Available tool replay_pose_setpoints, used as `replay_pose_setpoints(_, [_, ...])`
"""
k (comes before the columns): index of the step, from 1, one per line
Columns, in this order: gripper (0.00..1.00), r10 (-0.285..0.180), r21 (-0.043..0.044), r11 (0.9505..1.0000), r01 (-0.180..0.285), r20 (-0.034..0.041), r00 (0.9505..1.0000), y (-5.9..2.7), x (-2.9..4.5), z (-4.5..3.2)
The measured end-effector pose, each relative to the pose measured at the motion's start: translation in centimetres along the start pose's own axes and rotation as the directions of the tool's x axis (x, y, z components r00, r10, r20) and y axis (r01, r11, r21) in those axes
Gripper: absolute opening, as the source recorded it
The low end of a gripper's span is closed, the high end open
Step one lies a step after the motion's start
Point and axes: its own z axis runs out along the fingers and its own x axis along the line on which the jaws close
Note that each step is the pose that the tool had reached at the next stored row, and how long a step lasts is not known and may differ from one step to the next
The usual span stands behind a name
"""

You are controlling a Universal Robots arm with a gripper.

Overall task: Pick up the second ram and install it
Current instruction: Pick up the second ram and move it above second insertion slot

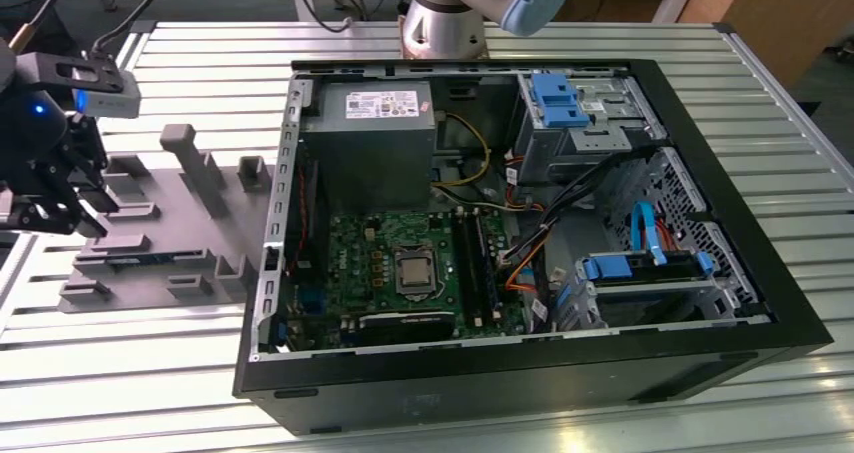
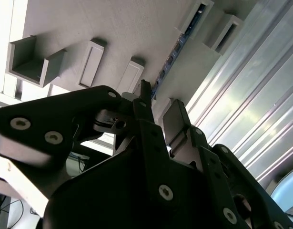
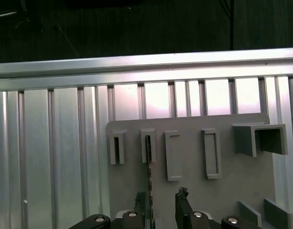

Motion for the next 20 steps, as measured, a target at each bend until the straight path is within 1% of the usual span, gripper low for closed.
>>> replay_pose_setpoints(3, [0.38,0.000,0.0006,1.0000,0.000,0.0000,1.0000,0.00,0.09,0.50])
replay_pose_setpoints(12, [0.38,0.000,0.0009,1.0000,0.000,0.0001,1.0000,-0.01,0.10,0.56])
replay_pose_setpoints(15, [0.38,0.000,0.0007,1.0000,0.000,-0.0003,1.0000,-0.02,0.26,0.63])
replay_pose_setpoints(20, [0.38,0.000,0.0008,1.0000,0.000,-0.0007,1.0000,-0.06,0.31,1.10])
